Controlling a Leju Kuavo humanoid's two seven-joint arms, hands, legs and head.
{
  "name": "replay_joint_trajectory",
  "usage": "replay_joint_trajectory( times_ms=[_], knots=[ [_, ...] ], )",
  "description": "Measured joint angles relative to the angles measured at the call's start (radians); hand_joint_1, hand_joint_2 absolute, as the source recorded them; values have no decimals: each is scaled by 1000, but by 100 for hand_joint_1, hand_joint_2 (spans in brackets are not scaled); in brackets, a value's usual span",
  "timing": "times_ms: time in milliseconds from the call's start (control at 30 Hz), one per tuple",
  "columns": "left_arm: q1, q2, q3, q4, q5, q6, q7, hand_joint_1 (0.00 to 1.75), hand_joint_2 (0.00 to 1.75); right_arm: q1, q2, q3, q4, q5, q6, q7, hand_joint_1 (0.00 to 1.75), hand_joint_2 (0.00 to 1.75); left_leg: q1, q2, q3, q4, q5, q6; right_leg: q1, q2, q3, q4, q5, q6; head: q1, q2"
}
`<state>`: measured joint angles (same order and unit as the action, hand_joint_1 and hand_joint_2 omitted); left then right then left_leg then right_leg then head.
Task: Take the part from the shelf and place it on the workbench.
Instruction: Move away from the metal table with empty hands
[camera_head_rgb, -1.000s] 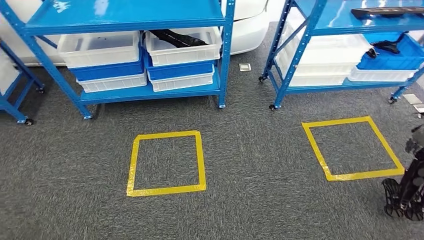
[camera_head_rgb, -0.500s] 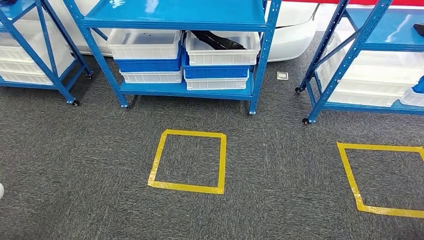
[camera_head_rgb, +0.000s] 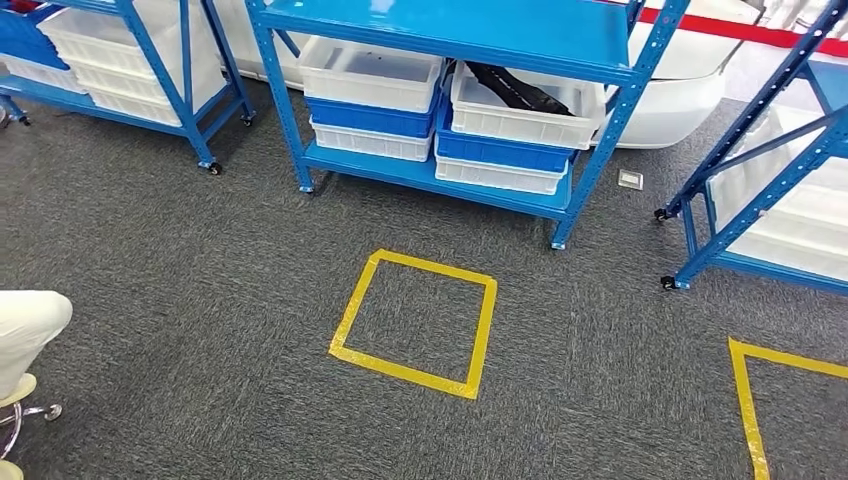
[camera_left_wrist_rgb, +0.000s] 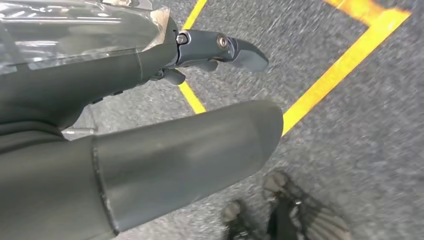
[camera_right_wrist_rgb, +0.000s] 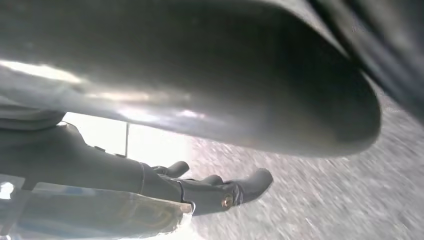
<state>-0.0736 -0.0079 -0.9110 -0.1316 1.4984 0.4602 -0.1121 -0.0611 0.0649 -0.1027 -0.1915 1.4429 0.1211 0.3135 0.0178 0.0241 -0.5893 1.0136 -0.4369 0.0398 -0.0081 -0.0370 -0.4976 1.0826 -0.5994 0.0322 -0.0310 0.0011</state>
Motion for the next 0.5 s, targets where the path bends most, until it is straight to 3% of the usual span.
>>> replay_joint_trajectory(
  times_ms=[67, 100, 133, 167, 233, 267, 333, 433, 500],
  knots=[
    [-1, -1, 1, 0, 1, -5, -10, 0, 0, -7, -2, -2, 0, -5, 0, 0, 0, 0, -2, -11, 0, 0, -1, 6, -1, 26, -71, 137, -51, -5, 4, 0],
    [-1, -2, 2, 0, 1, -7, -15, 0, 0, -12, -3, -2, 0, -6, 0, 0, 0, 0, -2, -18, 1, 0, -2, 7, -1, 28, -95, 179, -57, -2, 5, 0],
    [-1, -3, 2, 0, 1, -9, -20, 0, 0, -14, -3, -3, 0, -6, 0, 0, 0, 0, -3, -26, 2, 0, -3, 7, -2, 28, -102, 185, -45, 4, 5, 0],
    [-1, -3, 2, 0, 1, -10, -25, 0, 0, -14, -4, -3, 0, -6, 0, 1, 0, 0, -3, -34, 5, 0, -4, 7, -3, 28, -92, 151, -17, 13, 6, 0],
    [-1, -4, 3, -1, 1, -12, -34, 0, 0, -8, -6, -3, 0, -5, 0, 4, 0, 0, -4, -47, 8, 2, -8, 1, -6, 30, -49, 24, 50, 27, 8, 0],
    [0, -4, 4, -1, 2, -14, -38, 0, 0, -6, -7, -3, 0, -5, 0, 6, 0, 0, -6, -51, 9, 4, -12, -4, -7, 31, -32, -31, 73, 25, 8, 0],
    [1, -4, 5, -1, 4, -19, -45, 0, 0, -4, -7, -4, 0, -5, 0, 7, 0, 0, -9, -55, 10, 6, -20, -17, -3, 34, -21, -79, 85, 7, 6, 0],
    [2, -2, 9, -1, 7, -24, -50, 0, 0, -4, -4, -4, 0, -5, -1, 9, 0, 0, -5, -48, 13, 17, -33, -36, -4, 33, -5, -88, 84, -22, 2, 0],
    [2, -1, 10, -1, 6, -28, -51, 0, 0, -2, -1, -4, 0, -5, -1, 9, 0, 0, -2, -36, -17, 87, -69, -45, -9, 31, 9, -92, 85, -32, -5, 0]
  ],
)
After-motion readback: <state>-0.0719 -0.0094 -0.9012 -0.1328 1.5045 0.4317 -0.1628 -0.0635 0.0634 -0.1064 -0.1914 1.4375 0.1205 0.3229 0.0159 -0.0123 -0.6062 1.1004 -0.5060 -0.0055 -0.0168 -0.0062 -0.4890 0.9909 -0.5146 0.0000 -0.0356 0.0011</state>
